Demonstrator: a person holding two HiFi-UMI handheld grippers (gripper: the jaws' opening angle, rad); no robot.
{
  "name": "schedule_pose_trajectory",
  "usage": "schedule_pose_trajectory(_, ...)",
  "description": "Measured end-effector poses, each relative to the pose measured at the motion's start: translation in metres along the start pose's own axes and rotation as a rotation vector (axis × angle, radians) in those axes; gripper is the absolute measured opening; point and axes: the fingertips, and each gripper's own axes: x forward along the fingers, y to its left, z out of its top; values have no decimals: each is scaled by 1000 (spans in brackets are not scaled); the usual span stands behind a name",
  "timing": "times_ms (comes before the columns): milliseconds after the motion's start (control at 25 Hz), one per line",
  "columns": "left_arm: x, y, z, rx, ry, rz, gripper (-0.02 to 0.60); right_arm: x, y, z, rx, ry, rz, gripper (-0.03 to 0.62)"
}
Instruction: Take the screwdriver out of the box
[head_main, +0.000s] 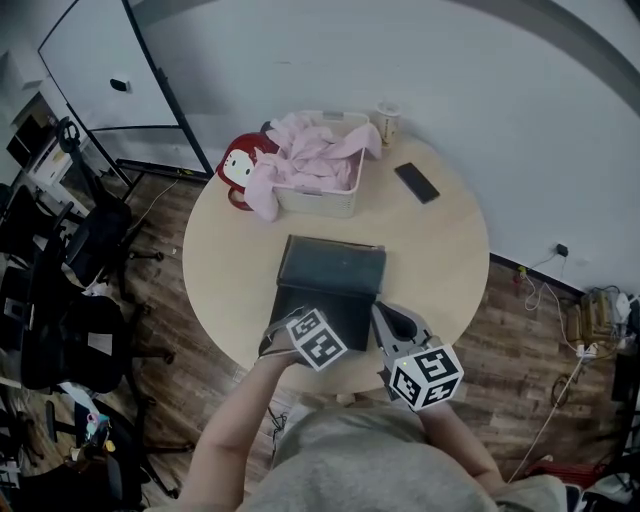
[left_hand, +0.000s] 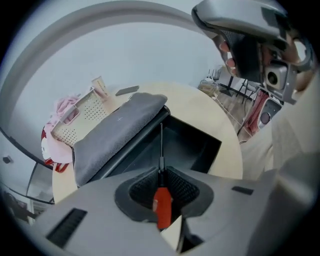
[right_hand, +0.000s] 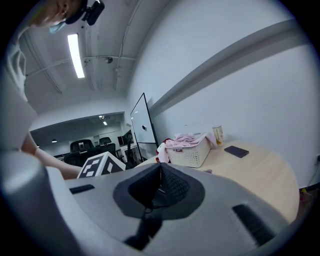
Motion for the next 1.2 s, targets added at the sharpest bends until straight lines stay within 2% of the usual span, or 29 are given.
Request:
schedule_pose_trajectory(120,-8,1,0,4,-20,20,49,-7,8,-2,-3,-4,-4,0)
schedule_pose_trajectory(400,-36,-3,8,-55,-119,68,49,-31,23,-8,-2,-5,-27,0)
schedule_pose_trajectory(640,-85,-19,14,-159,-276,97,49,-48,50,-14,0,-11,-36,0)
schedule_pose_trajectory(1200,-187,-107,-37,-436,-578,137,49,-120,143,-55,-3,11,-12,0)
